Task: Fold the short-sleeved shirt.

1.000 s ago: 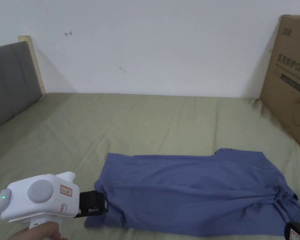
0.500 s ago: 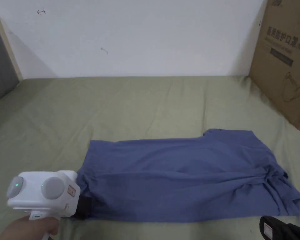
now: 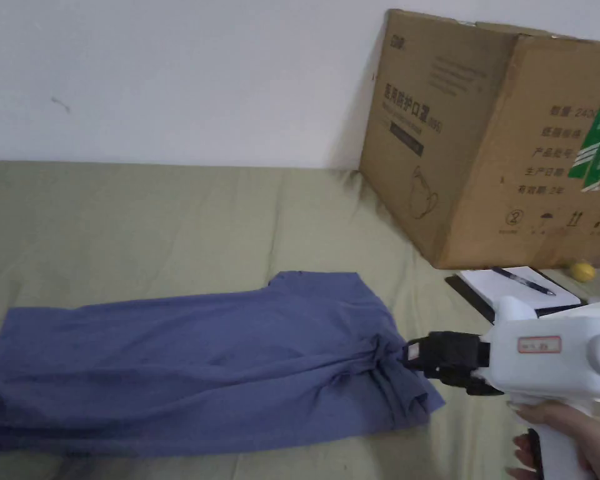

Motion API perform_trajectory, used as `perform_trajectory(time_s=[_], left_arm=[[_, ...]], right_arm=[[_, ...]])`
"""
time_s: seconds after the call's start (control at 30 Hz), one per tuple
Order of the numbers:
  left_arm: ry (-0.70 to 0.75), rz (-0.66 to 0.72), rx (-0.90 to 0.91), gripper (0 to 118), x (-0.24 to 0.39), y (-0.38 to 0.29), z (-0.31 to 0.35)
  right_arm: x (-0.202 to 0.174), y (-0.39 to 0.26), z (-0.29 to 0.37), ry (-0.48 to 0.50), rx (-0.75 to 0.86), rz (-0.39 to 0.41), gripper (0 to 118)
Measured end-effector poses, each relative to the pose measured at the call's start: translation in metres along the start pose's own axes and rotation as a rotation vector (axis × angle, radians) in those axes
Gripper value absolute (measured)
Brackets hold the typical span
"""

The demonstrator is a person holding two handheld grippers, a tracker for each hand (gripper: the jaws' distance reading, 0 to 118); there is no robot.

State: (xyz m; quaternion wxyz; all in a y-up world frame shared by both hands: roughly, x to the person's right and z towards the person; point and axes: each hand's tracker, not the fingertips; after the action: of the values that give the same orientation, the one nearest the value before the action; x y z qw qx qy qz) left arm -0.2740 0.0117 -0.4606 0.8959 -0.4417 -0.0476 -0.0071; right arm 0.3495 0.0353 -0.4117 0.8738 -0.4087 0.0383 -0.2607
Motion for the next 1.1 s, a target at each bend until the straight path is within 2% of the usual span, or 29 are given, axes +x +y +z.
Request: perform_trajectory(time_s=[0.03,0.07,0.1,0.17,0.23,0.27,0.3,0.37,0.4,0.43,0.47,0.5,0.53,0.6,0.7,0.83,1.1], left_arm=[[-0.006,-0.004,-0.008,4,-0.001,0.002,-0.002],[-0.005,-0.003,-0.013,4,-0.002,0.002,-0.005],[-0.006,0.0,-0.017,4,-0.004,0.001,-0.007],[-0.012,0.018,-0.042,4,0.01,-0.007,-0.002],[-0.024,0.043,-0.068,4,0.009,-0.011,-0.006],[-0.029,0.057,-0.082,4,-0.012,-0.008,-0.023],[-0.034,0.066,-0.098,4,-0.024,-0.007,-0.034],[-0.044,0.071,-0.145,4,-0.031,-0.009,-0.046],[-0.048,0.072,-0.16,4,-0.034,-0.01,-0.052],[-0.048,0.078,-0.165,4,-0.037,-0.011,-0.056],[-0.049,0.088,-0.161,4,-0.039,-0.01,-0.057],[-0.052,0.102,-0.156,4,-0.042,-0.008,-0.057],[-0.052,0.111,-0.156,4,-0.057,-0.01,-0.069],[-0.054,0.117,-0.161,4,-0.069,-0.006,-0.075],[-0.068,0.112,-0.166,4,-0.08,0.0,-0.07],[-0.107,0.127,-0.176,4,-0.099,0.001,-0.048],[-0.189,0.161,-0.187,4,-0.14,-0.068,0.009]], right_arm=[[0.007,0.006,-0.015,-0.07,-0.034,-0.019,115],[0.013,0.011,-0.017,-0.096,0.01,-0.005,115],[0.011,0.014,-0.025,-0.125,0.0,-0.023,110],[0.017,0.024,-0.046,-0.182,-0.094,-0.067,110],[0.024,0.011,-0.073,-0.165,-0.136,-0.091,109],[0.026,0.009,-0.084,-0.171,-0.177,-0.11,109],[0.027,0.008,-0.092,-0.188,-0.212,-0.132,107],[0.025,-0.002,-0.097,-0.265,-0.205,-0.166,90],[0.02,-0.004,-0.094,-0.319,-0.187,-0.131,75],[0.015,-0.005,-0.09,-0.346,-0.166,-0.084,48],[0.011,-0.006,-0.086,-0.374,-0.151,-0.03,29],[0.028,0.004,-0.097,-0.311,-0.177,-0.007,11],[0.032,0.007,-0.095,-0.25,-0.171,-0.021,7],[0.037,0.012,-0.087,-0.241,-0.154,-0.077,7],[0.032,-0.003,-0.051,-0.202,-0.107,-0.082,7],[0.019,-0.031,0.013,-0.157,-0.089,-0.05,7],[0.027,-0.112,0.101,-0.118,-0.096,-0.074,7]])
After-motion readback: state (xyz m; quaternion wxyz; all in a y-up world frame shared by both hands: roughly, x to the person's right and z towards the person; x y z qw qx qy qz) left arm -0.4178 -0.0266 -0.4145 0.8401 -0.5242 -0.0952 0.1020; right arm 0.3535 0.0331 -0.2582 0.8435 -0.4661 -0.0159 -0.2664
